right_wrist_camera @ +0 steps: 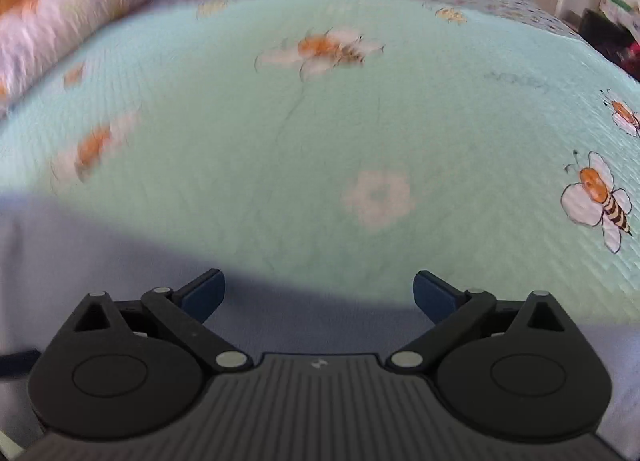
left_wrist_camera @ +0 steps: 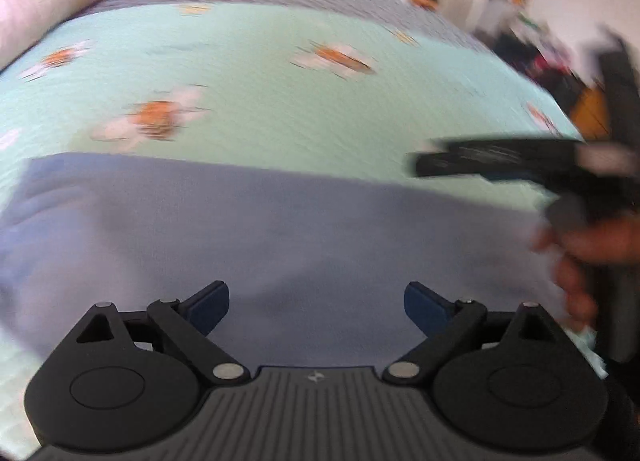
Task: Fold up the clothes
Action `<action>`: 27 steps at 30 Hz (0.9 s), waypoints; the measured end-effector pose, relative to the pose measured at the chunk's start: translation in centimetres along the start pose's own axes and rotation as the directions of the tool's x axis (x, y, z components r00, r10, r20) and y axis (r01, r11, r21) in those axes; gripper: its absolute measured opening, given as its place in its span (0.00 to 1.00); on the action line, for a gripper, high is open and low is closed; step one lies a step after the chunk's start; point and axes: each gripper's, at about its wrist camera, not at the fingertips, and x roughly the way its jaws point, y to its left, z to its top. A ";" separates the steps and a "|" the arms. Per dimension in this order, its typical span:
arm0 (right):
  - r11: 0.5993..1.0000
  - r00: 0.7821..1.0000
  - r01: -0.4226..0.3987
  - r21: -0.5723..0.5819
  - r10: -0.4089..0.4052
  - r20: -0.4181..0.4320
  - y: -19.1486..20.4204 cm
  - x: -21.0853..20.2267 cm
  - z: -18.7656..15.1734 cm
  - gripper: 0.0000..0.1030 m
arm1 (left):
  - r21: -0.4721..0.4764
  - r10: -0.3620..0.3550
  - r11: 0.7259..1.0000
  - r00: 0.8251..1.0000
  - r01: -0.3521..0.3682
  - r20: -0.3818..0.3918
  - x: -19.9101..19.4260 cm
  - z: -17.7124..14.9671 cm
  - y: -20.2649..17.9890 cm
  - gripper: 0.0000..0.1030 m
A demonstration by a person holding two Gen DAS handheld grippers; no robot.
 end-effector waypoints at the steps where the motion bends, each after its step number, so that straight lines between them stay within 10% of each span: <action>1: 0.999 0.999 -0.041 -0.013 0.041 0.023 0.6 -1.0 0.0 0.97 | -0.038 0.027 0.999 1.000 -0.027 0.011 -0.4 0.0 1.8 0.95; 7: 0.970 0.981 -0.164 -0.177 0.141 -0.133 6.7 0.9 -4.1 0.97 | -0.192 0.108 0.975 0.993 -0.114 -0.042 0.2 -1.6 11.0 0.94; 13: 0.999 0.996 -0.021 -0.049 0.016 -0.086 5.5 4.1 0.3 0.99 | -0.168 0.176 0.971 0.984 -0.172 0.006 -2.5 -1.7 11.3 0.89; 19: 0.948 0.959 -0.273 -0.163 0.254 -0.127 12.9 1.7 -0.6 0.99 | -0.203 0.204 0.956 0.977 -0.211 -0.053 -1.4 -3.3 13.7 0.90; 22: 0.935 0.957 -0.248 -0.253 0.195 -0.217 16.6 6.0 -0.8 1.00 | -0.206 0.195 0.958 0.980 -0.201 -0.049 -2.0 -3.4 13.9 0.90; 27: 0.966 0.979 -0.182 -0.185 0.161 -0.123 18.1 7.1 3.6 1.00 | -0.230 0.207 0.950 0.978 -0.209 -0.035 -3.5 -3.1 14.8 0.90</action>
